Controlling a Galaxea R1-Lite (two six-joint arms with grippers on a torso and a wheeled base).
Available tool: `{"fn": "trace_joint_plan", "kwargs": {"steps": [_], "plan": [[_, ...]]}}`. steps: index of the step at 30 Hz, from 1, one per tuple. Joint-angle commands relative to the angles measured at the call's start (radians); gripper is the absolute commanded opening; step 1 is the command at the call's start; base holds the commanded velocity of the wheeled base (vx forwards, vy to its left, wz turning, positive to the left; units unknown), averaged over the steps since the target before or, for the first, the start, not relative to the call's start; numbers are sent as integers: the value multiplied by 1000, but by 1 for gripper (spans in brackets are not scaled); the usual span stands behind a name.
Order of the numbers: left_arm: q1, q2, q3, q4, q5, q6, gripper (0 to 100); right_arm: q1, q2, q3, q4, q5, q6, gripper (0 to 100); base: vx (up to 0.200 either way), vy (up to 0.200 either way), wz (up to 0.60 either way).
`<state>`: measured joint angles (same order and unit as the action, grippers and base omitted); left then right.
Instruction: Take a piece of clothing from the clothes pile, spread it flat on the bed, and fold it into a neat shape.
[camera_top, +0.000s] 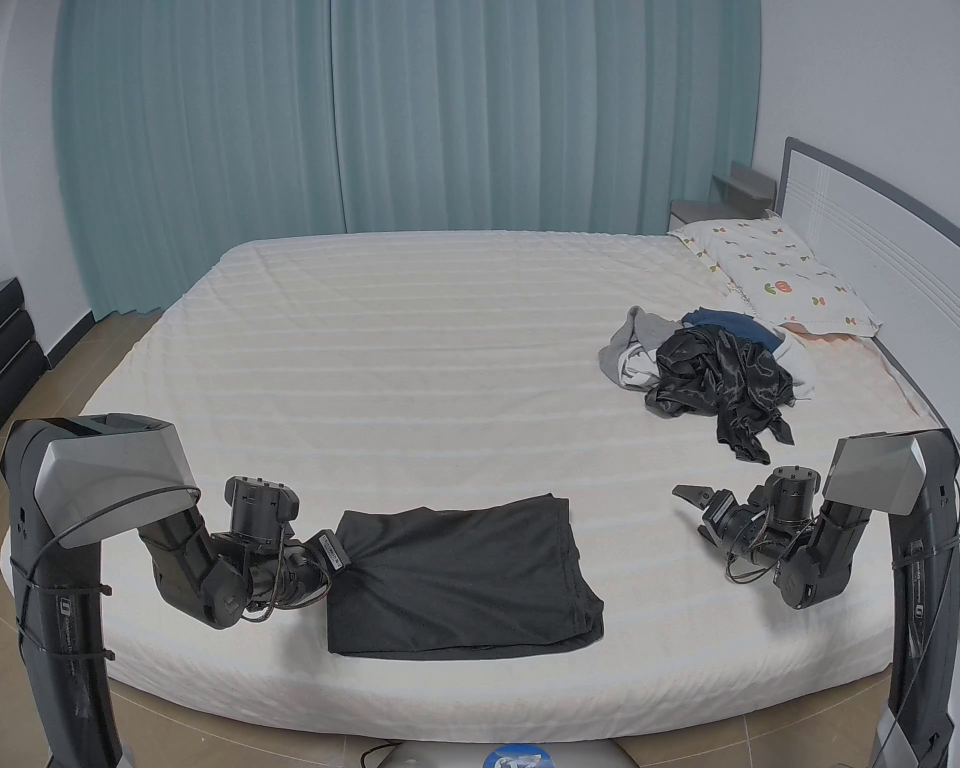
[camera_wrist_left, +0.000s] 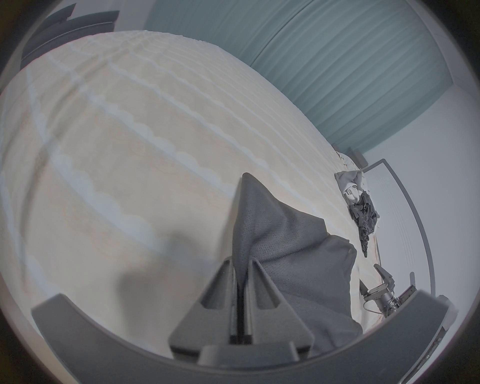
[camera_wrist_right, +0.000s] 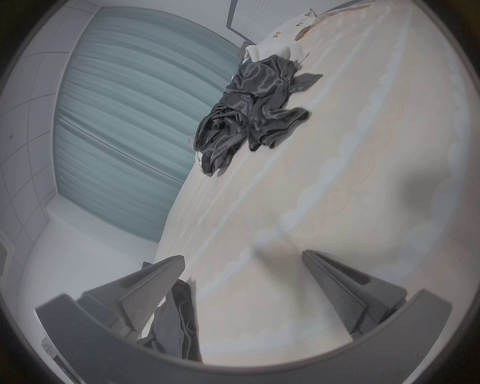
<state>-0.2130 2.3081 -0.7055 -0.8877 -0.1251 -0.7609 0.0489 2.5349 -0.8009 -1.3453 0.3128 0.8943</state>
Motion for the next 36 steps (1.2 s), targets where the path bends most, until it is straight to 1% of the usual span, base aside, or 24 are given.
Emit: {"fn": "trace_joint_plan", "kwargs": {"steps": [1, 30, 36], "plan": [[7, -3, 5, -1, -1, 0, 0, 0, 1, 0, -2, 0, 0, 100, 0, 200, 0], [9, -1, 20, -2, -1, 3, 0, 0, 1, 2, -2, 0, 0, 100, 0, 200, 0], [1, -1, 28, -2, -1, 2, 0, 0, 1, 0, -2, 0, 0, 100, 0, 0, 0]]}}
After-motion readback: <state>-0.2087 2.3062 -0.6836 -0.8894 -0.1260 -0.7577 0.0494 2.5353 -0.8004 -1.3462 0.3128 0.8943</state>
